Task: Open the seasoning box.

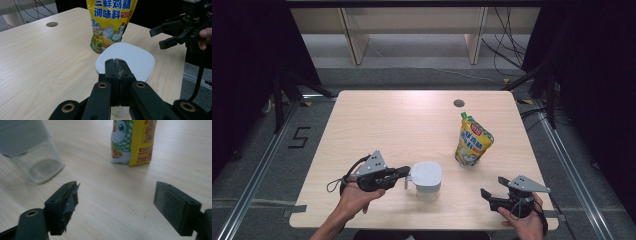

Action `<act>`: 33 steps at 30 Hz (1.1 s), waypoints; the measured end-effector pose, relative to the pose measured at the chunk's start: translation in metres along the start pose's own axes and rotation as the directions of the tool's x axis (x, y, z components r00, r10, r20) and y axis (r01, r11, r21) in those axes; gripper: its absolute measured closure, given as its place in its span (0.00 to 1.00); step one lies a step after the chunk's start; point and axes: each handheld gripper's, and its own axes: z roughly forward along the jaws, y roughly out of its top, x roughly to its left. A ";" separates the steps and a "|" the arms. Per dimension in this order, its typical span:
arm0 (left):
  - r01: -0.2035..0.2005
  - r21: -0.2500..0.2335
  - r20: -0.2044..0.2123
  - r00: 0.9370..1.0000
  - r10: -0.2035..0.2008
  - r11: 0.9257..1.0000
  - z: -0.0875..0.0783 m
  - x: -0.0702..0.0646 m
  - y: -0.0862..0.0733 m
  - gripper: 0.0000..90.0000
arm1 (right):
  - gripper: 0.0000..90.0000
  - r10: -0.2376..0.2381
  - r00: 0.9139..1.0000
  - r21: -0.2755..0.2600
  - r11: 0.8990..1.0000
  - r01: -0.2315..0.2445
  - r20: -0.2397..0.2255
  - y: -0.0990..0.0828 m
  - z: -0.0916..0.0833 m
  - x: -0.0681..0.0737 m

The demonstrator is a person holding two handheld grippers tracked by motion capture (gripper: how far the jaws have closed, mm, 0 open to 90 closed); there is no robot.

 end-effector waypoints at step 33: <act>0.028 -0.005 -0.023 0.999 -0.028 1.000 0.013 0.003 -0.011 0.99 | 0.86 -0.126 0.981 -0.124 0.986 0.108 -0.147 0.026 0.017 0.034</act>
